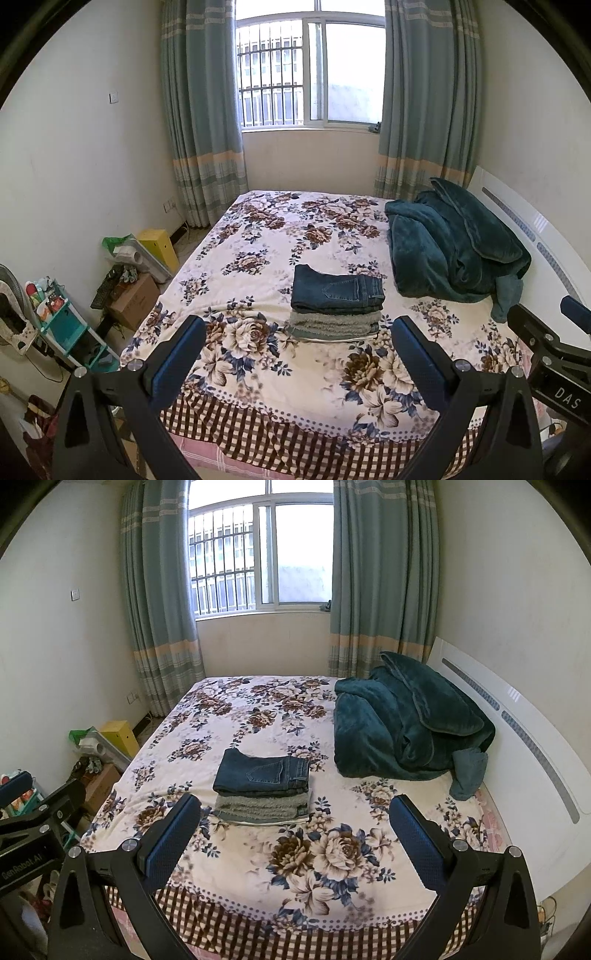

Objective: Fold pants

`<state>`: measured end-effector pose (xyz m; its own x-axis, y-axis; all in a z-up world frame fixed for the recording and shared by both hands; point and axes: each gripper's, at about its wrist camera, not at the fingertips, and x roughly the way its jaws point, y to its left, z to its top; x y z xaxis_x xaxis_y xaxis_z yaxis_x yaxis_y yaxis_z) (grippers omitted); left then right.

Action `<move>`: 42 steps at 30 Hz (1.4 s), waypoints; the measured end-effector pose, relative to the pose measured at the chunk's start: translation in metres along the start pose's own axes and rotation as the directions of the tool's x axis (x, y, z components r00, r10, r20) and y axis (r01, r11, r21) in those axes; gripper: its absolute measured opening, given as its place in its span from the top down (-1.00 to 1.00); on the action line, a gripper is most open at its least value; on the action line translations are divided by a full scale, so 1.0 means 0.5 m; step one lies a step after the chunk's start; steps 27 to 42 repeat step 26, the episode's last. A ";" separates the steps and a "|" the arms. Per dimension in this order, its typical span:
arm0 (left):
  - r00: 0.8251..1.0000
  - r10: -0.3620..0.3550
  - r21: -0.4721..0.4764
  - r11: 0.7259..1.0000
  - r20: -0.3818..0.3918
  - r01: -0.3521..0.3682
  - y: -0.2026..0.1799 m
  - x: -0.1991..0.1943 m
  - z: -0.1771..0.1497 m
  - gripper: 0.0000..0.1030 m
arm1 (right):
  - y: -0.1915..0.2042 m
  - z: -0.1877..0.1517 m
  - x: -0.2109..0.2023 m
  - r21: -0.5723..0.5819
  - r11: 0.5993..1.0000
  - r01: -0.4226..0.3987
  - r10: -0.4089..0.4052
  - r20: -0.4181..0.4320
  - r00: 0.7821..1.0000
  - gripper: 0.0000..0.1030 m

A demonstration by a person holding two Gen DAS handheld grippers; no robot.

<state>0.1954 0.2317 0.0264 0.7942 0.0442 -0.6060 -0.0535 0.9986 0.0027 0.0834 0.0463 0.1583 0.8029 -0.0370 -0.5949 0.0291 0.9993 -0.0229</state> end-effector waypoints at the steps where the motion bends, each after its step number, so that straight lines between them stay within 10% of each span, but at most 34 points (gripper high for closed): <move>1: 1.000 0.002 -0.004 1.000 0.001 -0.002 -0.001 -0.001 -0.001 -1.00 | 0.001 0.002 -0.001 -0.002 1.000 0.000 0.000 -0.001 1.000 -1.00; 42: 1.000 -0.002 0.000 1.000 0.013 0.002 0.000 -0.003 0.009 -1.00 | 0.015 -0.011 0.003 -0.010 1.000 -0.003 0.003 -0.001 1.000 -1.00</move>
